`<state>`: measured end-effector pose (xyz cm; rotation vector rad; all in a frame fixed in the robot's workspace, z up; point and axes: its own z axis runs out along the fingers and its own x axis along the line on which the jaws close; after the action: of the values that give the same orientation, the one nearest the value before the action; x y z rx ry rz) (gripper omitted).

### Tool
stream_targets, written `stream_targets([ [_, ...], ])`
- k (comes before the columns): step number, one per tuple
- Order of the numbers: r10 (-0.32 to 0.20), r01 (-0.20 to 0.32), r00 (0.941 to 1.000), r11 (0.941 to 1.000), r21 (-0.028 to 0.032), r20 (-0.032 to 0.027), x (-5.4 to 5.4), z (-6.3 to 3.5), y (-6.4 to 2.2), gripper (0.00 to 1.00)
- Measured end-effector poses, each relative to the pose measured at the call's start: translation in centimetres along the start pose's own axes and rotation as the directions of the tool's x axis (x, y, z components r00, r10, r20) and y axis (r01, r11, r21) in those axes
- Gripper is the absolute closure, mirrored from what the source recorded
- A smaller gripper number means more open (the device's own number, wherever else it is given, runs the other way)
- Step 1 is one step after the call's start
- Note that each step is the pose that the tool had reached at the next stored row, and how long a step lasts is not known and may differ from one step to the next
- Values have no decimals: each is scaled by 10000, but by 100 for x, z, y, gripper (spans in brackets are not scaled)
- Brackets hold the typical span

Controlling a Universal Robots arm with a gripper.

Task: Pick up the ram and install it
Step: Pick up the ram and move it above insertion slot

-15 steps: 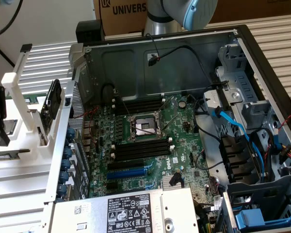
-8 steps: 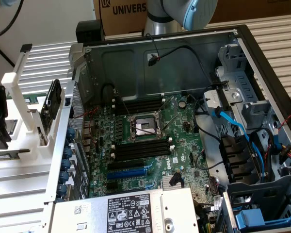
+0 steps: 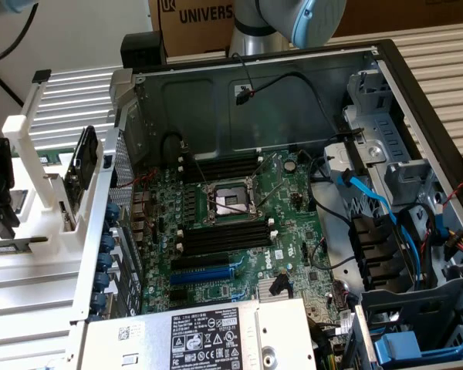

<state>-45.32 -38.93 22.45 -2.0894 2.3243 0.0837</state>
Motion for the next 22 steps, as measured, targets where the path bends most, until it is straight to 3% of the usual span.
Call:
stream_targets([
  [6, -336, 335, 9994, 9994, -9, -61, 1, 27, -1, 76],
  [22, -959, 958, 9954, 9954, -41, -82, 6, 141, -10, 76],
])
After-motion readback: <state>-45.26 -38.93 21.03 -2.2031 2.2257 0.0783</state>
